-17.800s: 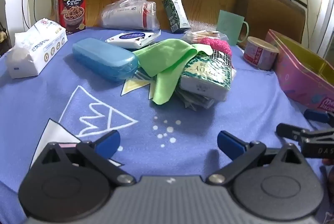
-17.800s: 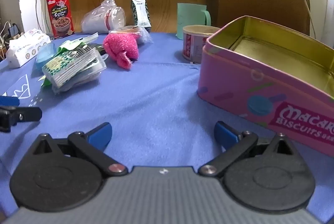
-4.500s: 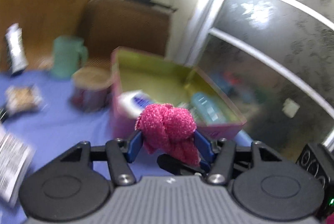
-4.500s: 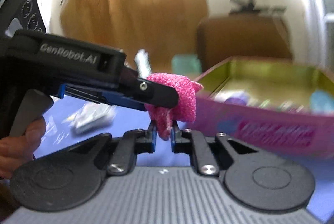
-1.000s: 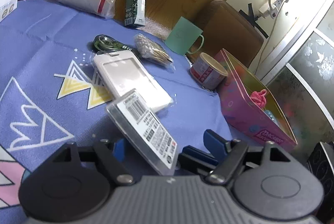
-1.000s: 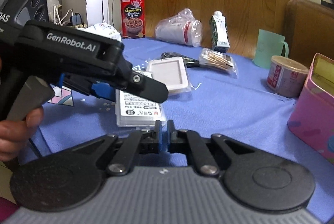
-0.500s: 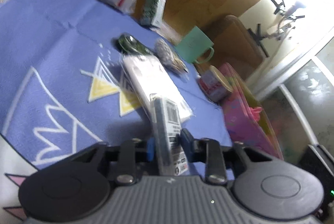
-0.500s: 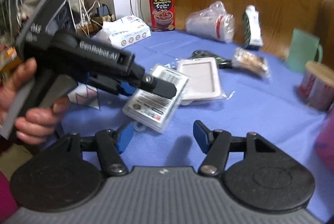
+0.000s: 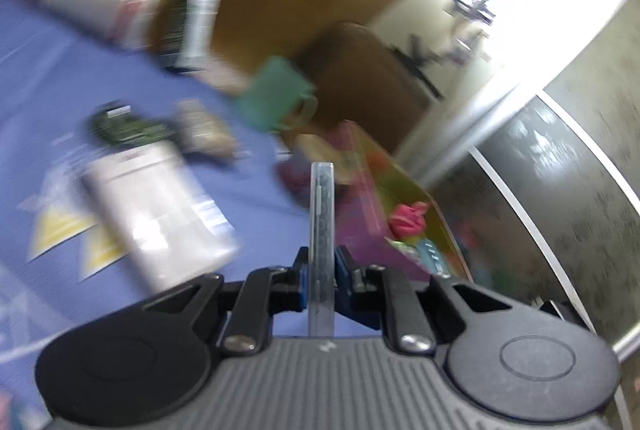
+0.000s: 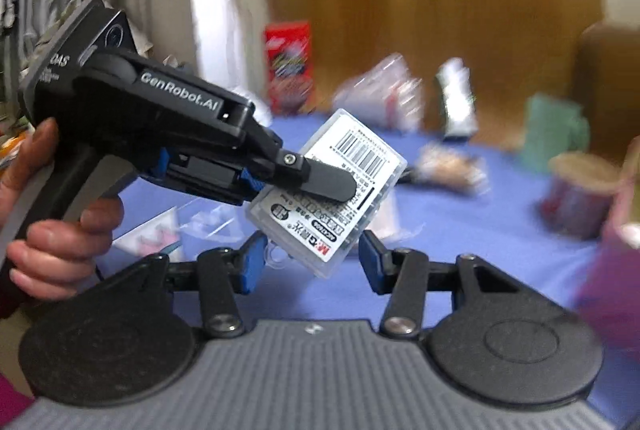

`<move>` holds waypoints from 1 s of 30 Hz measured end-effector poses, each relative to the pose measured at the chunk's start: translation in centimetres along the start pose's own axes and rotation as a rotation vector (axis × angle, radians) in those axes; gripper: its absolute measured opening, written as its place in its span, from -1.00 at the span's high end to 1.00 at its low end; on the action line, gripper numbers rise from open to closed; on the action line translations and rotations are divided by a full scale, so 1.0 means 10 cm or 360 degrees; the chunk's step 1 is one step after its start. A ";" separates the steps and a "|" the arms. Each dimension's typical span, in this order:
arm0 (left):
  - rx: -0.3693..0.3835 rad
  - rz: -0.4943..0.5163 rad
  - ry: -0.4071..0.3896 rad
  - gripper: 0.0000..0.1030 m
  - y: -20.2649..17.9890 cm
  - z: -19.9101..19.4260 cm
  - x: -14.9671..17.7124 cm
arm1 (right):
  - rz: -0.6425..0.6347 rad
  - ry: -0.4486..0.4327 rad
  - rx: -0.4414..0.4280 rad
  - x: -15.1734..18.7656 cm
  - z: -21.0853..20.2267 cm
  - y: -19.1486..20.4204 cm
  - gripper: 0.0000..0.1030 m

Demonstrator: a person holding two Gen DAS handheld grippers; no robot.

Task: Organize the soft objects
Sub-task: 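Place the card package into the pink tin and release, then reach for and grasp the cotton-swab bag with both grippers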

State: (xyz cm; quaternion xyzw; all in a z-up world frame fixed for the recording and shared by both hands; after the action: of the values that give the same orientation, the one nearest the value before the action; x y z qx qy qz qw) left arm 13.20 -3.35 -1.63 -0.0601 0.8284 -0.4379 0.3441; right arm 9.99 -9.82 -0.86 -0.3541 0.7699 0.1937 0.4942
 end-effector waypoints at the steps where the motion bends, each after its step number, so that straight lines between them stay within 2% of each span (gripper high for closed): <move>1: 0.0018 0.0041 0.0022 0.74 -0.14 0.11 0.00 | 0.0007 -0.0030 0.0060 -0.02 -0.10 -0.11 -0.02; 5: 0.0109 0.0242 0.0132 0.73 -0.77 0.74 0.07 | 0.0072 -0.0103 0.0292 -0.02 -0.53 -0.59 -0.02; 9: 0.0166 0.0325 0.0256 0.71 -1.15 1.40 0.18 | 0.0195 -0.0100 0.0503 0.12 -0.90 -1.14 -0.02; 11: 0.0135 0.0365 0.0269 0.59 -1.28 1.72 0.20 | 0.0265 -0.0084 0.0596 0.22 -1.02 -1.41 -0.02; 13: 0.0068 0.0397 0.0260 0.34 -1.34 1.99 0.21 | 0.0309 -0.0076 0.0711 0.28 -1.09 -1.66 -0.03; 16: -0.0038 0.0401 0.0253 0.32 -1.31 2.24 0.26 | 0.0361 -0.0050 0.0993 0.39 -1.14 -2.06 -0.04; 19: -0.0032 0.0443 0.0231 0.32 -1.32 2.16 0.32 | 0.0433 -0.0059 0.1034 0.51 -1.14 -2.20 -0.04; 23: -0.0032 0.0527 0.0184 0.28 -1.31 1.90 0.38 | 0.0418 -0.0081 0.1040 0.58 -1.16 -2.13 -0.03; 27: -0.0021 0.0562 0.0152 0.27 -1.20 1.50 0.43 | 0.0379 -0.0144 0.1031 0.48 -1.21 -2.01 -0.03; 30: -0.0013 0.0521 0.0115 0.27 -1.03 1.14 0.44 | 0.0332 -0.0184 0.1019 0.36 -1.23 -1.86 -0.03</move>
State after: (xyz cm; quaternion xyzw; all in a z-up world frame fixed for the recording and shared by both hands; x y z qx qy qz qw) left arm 14.85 -19.17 -0.36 0.0899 0.8408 -0.3745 0.3805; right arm 15.07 -31.59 2.24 -0.0887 0.7944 0.0114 0.6007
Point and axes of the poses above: each gripper's, at about its wrist camera, not at the fingertips, and z roughly the way its jaws point, y to its left, x to its underside, the point moved 10 cm from there along z, roughly the way its jaws point, and after that the axes turned 9 degrees about -z, right-handed, at the moved point
